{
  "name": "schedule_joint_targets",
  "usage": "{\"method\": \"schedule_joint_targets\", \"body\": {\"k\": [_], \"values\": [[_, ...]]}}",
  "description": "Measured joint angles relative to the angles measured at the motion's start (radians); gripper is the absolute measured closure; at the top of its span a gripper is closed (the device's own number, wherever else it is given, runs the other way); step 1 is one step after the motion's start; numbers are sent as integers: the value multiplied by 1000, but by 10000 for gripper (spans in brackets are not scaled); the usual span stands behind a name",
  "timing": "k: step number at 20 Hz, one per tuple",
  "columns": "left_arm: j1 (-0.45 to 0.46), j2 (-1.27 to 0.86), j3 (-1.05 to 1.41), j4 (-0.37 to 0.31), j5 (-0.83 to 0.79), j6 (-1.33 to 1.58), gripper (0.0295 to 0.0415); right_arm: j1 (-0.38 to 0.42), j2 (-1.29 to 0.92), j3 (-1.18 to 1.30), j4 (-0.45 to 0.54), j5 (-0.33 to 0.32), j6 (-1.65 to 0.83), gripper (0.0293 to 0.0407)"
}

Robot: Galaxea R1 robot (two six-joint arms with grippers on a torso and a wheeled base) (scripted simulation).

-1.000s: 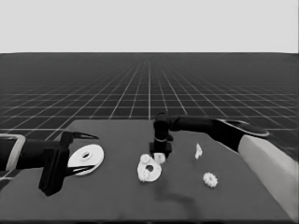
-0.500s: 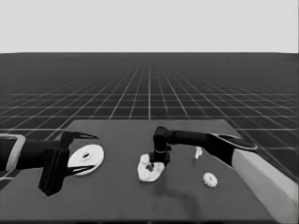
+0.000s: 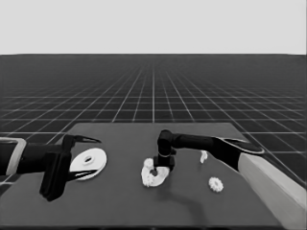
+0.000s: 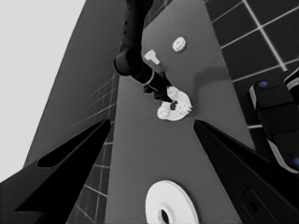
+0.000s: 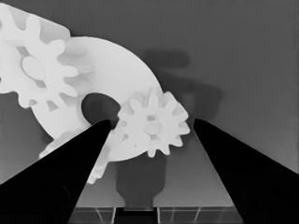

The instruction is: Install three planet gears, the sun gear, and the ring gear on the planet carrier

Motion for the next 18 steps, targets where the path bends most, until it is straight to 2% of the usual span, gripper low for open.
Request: {"method": "schedule_joint_targets", "body": {"k": [3,10,11,12,13,15,18], "values": [[0,0,0,0,0,0,326,122,-26,93,113,-48,55,315],[0,0,0,0,0,0,326,154,-28,102,145,-55,61,315],[0,0,0,0,0,0,326,153,-267,444,142,-58,91,315],[0,0,0,0,0,0,326,152,-504,579,144,-48,29,315],[0,0,0,0,0,0,326,152,-637,603,147,-33,-59,315],[0,0,0,0,0,0,326,153,-743,586,155,-15,-167,315],[0,0,0,0,0,0,326,154,-779,570,159,-7,-218,315]]}}
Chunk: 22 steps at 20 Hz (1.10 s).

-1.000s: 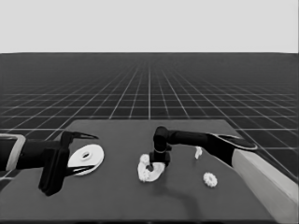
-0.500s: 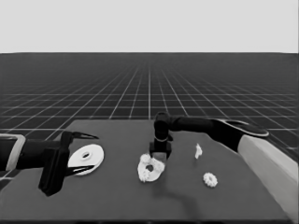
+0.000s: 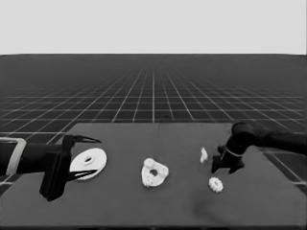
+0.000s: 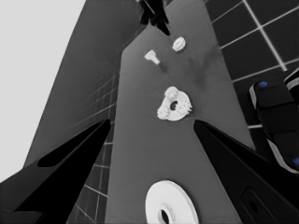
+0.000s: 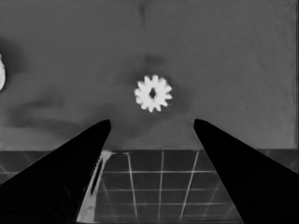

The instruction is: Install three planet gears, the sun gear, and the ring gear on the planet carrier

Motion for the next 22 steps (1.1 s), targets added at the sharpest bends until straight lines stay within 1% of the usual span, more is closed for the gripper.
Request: {"method": "schedule_joint_targets", "body": {"k": [2,3,4,5,7,12,14,15,22], "values": [[0,0,0,0,0,0,326,0,-5,-3,1,1,-9,315],[0,0,0,0,0,0,326,-92,10,-36,-84,52,-20,315],[0,0,0,0,0,0,326,-153,24,-68,-131,84,-29,315],[0,0,0,0,0,0,326,-187,36,-92,-156,103,-36,315],[0,0,0,0,0,0,326,-215,48,-117,-178,122,-43,315],[0,0,0,0,0,0,326,-227,54,-130,-188,132,-47,315],[0,0,0,0,0,0,326,-228,54,-130,-189,133,-47,386],[0,0,0,0,0,0,326,-228,54,-130,-189,133,-47,390],[0,0,0,0,0,0,326,-228,54,-130,-189,133,-47,390]]}}
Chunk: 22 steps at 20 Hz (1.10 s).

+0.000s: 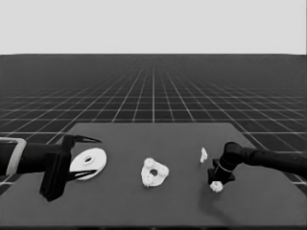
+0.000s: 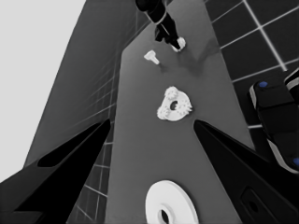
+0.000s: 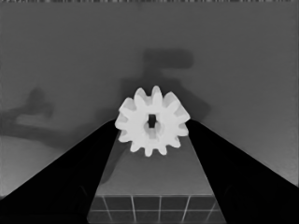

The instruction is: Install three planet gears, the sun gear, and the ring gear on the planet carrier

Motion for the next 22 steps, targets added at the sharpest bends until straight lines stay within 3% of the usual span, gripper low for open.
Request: {"method": "schedule_joint_targets", "body": {"k": [2,5,10,11,12,13,15,20,22], "values": [[0,0,0,0,0,0,326,139,-50,104,115,-88,29,390],[0,0,0,0,0,0,326,211,-60,124,174,-122,34,390],[0,0,0,0,0,0,326,227,-61,126,189,-130,34,390],[0,0,0,0,0,0,326,239,126,102,173,-189,345,390],[0,0,0,0,0,0,326,247,417,9,180,-212,469,390],[0,0,0,0,0,0,326,250,599,-135,187,-210,462,390],[0,0,0,0,0,0,326,252,761,-336,193,-197,396,390],[0,0,0,0,0,0,326,251,839,-464,197,-189,341,390],[0,0,0,0,0,0,326,170,853,-510,119,-166,313,390]]}}
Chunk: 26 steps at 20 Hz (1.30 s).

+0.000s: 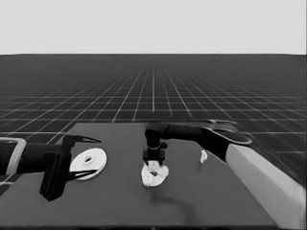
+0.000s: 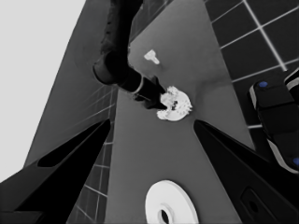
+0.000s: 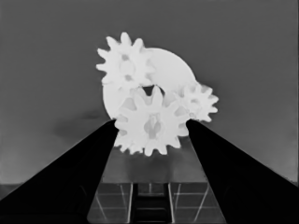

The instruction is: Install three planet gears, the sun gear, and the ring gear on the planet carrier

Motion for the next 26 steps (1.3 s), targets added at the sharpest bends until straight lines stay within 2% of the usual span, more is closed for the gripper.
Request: {"method": "schedule_joint_targets", "body": {"k": [4,26], "values": [[0,0,0,0,0,0,326,-38,9,-32,-34,14,-19,390],[0,0,0,0,0,0,326,-57,9,-37,-38,16,153,391]]}}
